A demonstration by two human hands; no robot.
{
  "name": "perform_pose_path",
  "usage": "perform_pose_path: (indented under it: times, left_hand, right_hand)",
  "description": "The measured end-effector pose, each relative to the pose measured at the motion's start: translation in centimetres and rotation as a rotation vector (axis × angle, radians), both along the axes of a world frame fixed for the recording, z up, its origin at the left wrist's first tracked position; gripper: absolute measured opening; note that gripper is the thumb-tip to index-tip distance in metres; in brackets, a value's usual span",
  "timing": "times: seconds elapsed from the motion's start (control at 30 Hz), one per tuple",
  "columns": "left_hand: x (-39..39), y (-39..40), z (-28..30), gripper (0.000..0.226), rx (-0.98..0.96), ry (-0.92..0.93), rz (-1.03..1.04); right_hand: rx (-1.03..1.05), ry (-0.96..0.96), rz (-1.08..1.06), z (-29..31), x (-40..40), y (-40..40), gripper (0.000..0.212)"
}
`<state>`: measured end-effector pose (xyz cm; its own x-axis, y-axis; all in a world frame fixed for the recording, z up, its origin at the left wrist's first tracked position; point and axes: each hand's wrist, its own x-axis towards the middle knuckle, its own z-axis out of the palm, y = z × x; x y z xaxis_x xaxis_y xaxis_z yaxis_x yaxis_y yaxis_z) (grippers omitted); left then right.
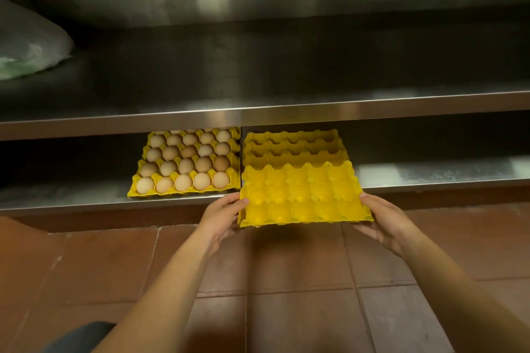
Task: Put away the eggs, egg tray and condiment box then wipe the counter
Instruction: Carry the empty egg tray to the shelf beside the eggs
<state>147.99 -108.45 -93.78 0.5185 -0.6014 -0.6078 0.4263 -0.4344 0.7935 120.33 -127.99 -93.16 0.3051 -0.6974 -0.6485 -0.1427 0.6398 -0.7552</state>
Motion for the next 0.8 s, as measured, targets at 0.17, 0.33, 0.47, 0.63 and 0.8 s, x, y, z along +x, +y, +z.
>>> perform_pose_path:
  times: [0.17, 0.33, 0.47, 0.63, 0.8]
  left_hand:
    - [-0.1, 0.0, -0.1, 0.038, 0.003, 0.167, 0.005]
    - [0.3, -0.2, -0.2, 0.071, 0.014, 0.412, 0.164]
    - [0.6, -0.2, -0.3, 0.071, 0.031, 0.464, 0.216]
    - [0.6, 0.4, -0.6, 0.066, 0.123, 0.412, 0.118]
    - [0.8, 0.4, -0.1, 0.061, 0.160, 0.378, 0.069]
  right_hand:
    - [0.111, 0.028, -0.034, -0.4, 0.2, 0.1, 0.032]
    - [0.229, 0.000, -0.085, -0.3, 0.0, -0.1, 0.023]
    - [0.267, 0.042, -0.095, -0.1, -0.5, -0.2, 0.030]
    - [0.304, 0.153, -0.064, 0.0, -1.2, -0.4, 0.046]
    - [0.270, 0.120, -0.105, 0.1, -1.4, -0.9, 0.040]
